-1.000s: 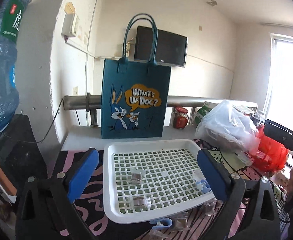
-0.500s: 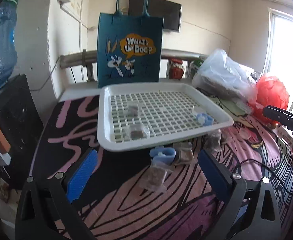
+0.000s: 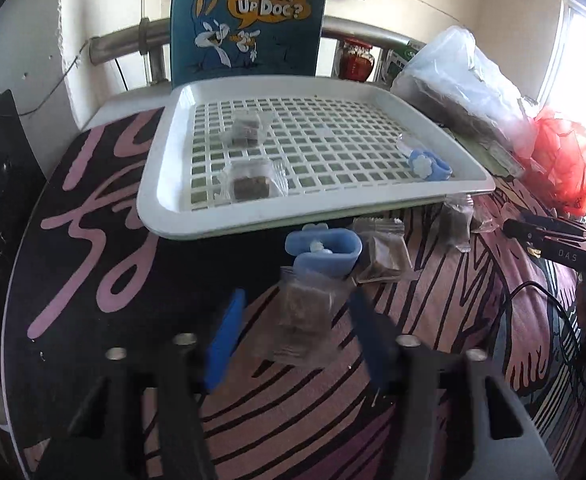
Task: Organize objects
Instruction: 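Grasp a clear bag with the left tool while the right tool grasps a clear round lid, then hold the bag and the clear lid at the tray rim with both tools, then carry the bag with the left tool while the right tool carries the lid over the tray, then open both tools to drop the bag and lid into the tray, then grasp a blue clip from the table with the left tool while the right tool reaches for a bag, then grasp a clear bag with the right tool while the left tool holds the blue clip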
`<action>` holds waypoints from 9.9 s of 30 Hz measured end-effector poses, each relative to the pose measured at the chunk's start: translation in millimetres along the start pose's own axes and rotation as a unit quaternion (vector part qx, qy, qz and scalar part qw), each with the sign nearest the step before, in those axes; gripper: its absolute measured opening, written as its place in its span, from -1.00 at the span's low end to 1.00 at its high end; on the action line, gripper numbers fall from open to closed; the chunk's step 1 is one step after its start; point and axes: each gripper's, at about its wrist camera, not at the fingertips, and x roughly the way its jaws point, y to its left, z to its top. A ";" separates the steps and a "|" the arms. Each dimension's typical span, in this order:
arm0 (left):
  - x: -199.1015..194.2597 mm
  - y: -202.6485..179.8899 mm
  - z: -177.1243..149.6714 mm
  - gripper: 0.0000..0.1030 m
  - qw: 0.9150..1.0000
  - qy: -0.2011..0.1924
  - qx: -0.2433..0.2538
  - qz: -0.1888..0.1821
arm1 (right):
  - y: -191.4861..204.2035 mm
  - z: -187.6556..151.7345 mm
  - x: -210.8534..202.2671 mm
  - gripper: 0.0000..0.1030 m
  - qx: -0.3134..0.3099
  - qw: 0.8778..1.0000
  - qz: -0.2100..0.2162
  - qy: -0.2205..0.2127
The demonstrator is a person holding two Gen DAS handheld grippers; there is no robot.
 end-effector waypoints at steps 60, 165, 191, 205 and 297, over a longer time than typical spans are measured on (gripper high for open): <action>-43.7 -18.9 -3.3 -0.56 0.993 -0.122 0.011 0.003 | 118.3 -18.9 -49.7 -0.25 -0.106 0.975 0.159 -0.111; -38.7 -12.5 -1.4 -0.56 0.993 -0.115 0.001 0.000 | 117.5 -17.2 -48.0 -0.24 -0.105 0.975 0.165 -0.107; -38.2 -12.6 -0.3 -0.56 0.993 -0.114 0.001 0.000 | 118.0 -17.2 -47.7 -0.24 -0.105 0.975 0.166 -0.107; -42.8 16.8 7.5 -0.56 0.992 -0.098 -0.061 -0.043 | 91.5 -8.3 -62.6 -0.24 -0.052 0.974 0.185 -0.117; -25.6 -1.1 -4.6 -0.24 0.998 -0.051 -0.016 -0.030 | 77.7 -11.4 -28.4 -0.32 -0.068 0.991 0.110 -0.021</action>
